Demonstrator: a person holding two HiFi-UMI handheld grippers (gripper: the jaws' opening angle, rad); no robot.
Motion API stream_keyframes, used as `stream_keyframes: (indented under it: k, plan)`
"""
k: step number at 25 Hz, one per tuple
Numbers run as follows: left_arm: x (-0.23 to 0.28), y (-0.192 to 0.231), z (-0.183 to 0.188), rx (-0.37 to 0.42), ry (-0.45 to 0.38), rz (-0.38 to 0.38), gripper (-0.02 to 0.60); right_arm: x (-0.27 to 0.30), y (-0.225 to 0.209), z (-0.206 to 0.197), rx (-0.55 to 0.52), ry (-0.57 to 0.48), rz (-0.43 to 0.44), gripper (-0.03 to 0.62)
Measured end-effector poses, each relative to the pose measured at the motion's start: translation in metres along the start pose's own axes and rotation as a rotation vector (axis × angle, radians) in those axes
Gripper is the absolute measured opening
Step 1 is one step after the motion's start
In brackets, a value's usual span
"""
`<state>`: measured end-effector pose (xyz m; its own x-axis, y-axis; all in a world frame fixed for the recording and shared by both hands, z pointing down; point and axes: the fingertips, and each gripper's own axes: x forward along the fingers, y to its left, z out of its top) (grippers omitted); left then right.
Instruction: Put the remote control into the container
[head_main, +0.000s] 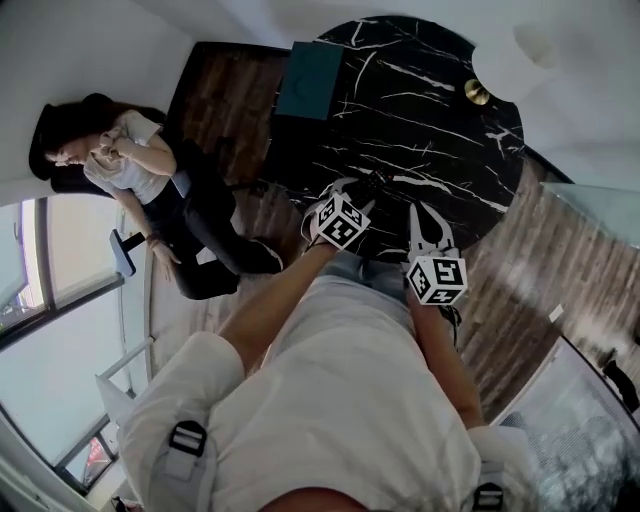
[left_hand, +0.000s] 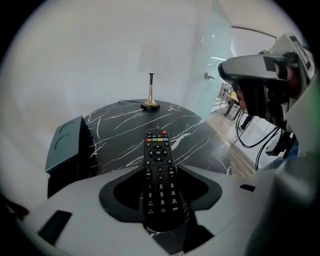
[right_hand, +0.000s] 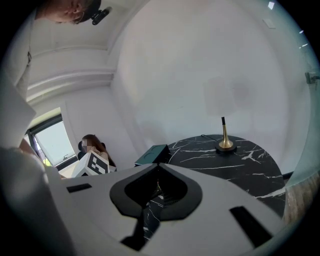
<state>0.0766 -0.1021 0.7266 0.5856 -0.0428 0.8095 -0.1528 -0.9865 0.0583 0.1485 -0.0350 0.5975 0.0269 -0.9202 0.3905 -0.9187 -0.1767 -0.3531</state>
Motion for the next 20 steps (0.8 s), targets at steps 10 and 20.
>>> stream_keyframes:
  k: [10, 20]
  plan:
    - [-0.052, 0.048, -0.034, -0.154, -0.032, 0.145, 0.219, 0.041, 0.060, -0.012, -0.062, 0.068, 0.186, 0.011]
    - [-0.094, 0.088, -0.082, -0.289, -0.034, 0.242, 0.219, 0.068, 0.118, -0.023, -0.118, 0.129, 0.311, 0.011]
